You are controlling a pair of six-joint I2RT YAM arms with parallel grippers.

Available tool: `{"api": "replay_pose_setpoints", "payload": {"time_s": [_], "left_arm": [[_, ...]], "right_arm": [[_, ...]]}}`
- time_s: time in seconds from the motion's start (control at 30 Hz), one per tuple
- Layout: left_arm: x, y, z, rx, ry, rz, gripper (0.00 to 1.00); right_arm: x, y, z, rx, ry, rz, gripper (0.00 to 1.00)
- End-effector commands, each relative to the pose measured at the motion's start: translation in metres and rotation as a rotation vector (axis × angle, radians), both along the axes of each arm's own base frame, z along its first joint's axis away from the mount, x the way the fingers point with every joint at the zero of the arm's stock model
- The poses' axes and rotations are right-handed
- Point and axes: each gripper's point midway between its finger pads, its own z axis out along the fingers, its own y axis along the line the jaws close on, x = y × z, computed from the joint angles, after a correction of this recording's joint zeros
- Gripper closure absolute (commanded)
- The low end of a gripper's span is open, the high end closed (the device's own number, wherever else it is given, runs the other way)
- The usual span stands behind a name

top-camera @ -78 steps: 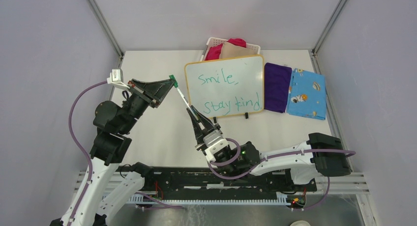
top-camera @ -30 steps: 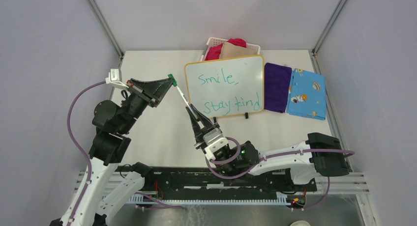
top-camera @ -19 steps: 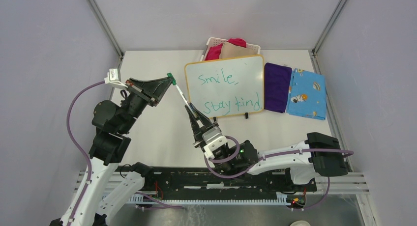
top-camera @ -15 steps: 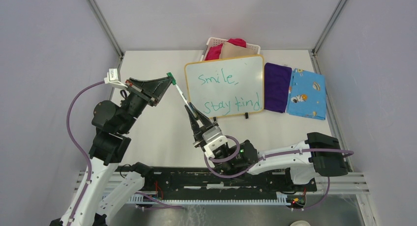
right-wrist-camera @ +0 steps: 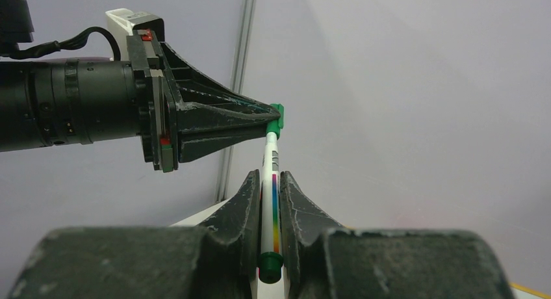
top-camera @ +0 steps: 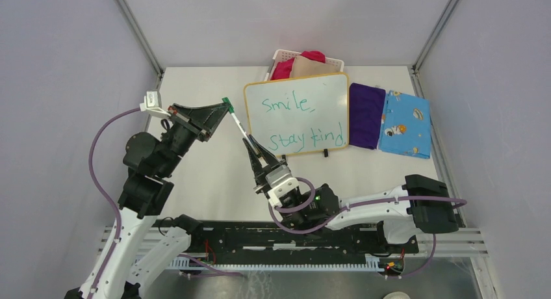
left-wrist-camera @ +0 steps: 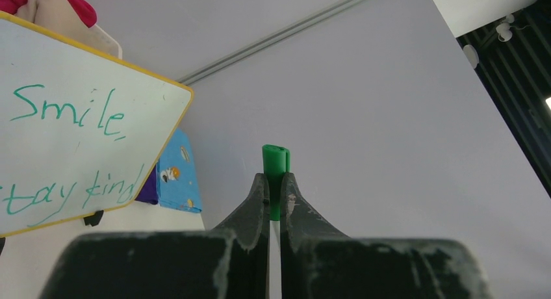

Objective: Write a sentence on the whiteboard
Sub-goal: Close the whiteboard marker at the center of the board.

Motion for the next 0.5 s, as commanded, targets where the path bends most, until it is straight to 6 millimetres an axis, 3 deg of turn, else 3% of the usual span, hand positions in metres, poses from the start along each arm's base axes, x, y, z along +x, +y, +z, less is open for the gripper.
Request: {"api": "replay_pose_setpoints", "payload": {"time_s": [0.0, 0.23, 0.47], "left_arm": [[-0.005, -0.002, 0.008, 0.032, -0.041, -0.017, 0.98], [-0.010, -0.005, 0.011, 0.027, -0.049, -0.042, 0.98], [-0.024, -0.014, 0.020, -0.028, -0.065, -0.131, 0.98]], "right_arm": [[-0.003, -0.002, 0.026, 0.085, -0.020, 0.031, 1.00], [0.001, -0.004, 0.025, 0.085, -0.013, 0.007, 1.00], [0.017, -0.013, 0.029, 0.152, -0.042, -0.015, 1.00]]}}
